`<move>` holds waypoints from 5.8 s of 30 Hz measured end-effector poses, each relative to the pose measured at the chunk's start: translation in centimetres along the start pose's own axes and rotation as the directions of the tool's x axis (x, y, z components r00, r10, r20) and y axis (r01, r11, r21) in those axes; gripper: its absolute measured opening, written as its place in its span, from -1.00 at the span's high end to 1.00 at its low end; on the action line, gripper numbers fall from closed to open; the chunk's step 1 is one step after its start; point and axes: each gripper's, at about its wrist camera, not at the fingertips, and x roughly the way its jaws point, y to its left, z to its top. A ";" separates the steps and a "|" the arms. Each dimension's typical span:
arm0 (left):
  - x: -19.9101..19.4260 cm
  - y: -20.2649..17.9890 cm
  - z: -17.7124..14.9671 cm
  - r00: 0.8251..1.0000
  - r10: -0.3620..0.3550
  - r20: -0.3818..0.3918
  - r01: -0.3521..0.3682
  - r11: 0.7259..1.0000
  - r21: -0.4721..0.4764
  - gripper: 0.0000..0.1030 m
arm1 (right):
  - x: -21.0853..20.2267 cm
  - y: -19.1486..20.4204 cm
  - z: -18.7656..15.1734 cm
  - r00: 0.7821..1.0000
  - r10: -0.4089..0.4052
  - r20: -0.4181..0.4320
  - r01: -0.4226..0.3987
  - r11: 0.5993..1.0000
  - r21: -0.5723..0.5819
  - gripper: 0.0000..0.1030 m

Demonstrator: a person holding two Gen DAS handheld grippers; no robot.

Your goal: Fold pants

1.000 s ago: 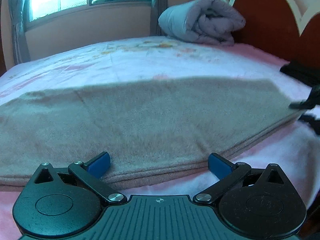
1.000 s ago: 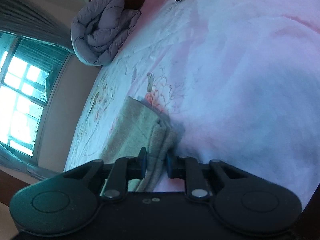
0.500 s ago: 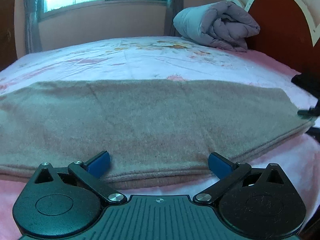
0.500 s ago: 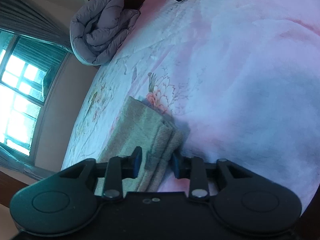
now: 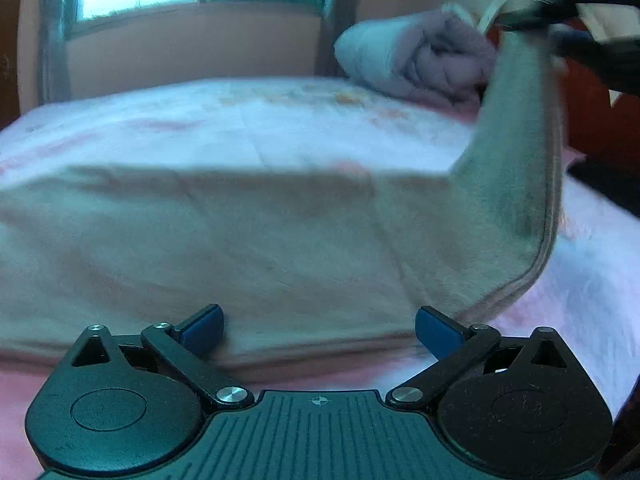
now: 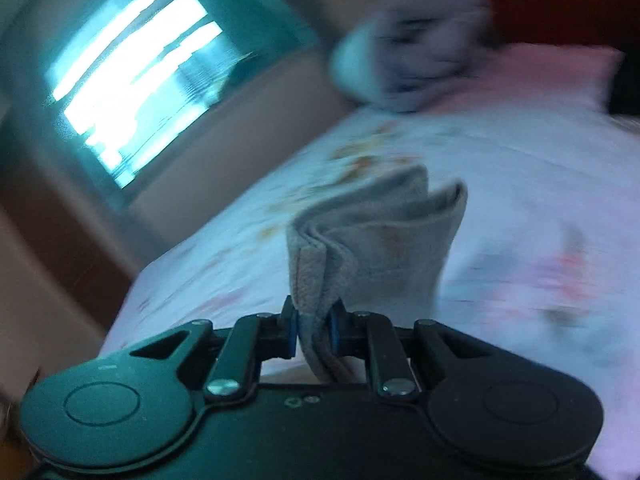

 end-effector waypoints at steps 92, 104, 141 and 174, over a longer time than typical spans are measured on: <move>-9.1 51.5 -2.1 0.977 0.007 0.214 0.155 0.663 -0.732 0.24 | 11.2 22.1 -26.5 0.941 -0.191 -0.278 -0.058 0.722 -0.690 -0.32; -11.5 50.8 -1.0 0.976 -0.002 0.220 0.155 0.716 -0.680 0.24 | 10.7 23.2 -27.3 0.968 -0.220 -0.121 0.056 0.659 -0.750 -0.47; -0.2 -0.2 6.5 0.948 -0.315 -0.042 0.315 0.911 0.267 -0.14 | -5.8 -9.6 -11.3 0.975 -0.189 0.115 0.150 0.947 0.285 -0.57; -13.1 30.6 -0.5 0.998 -0.017 0.063 0.037 0.947 -0.320 -0.97 | 5.0 0.9 -10.9 0.993 0.096 -0.065 -0.074 0.956 0.283 0.59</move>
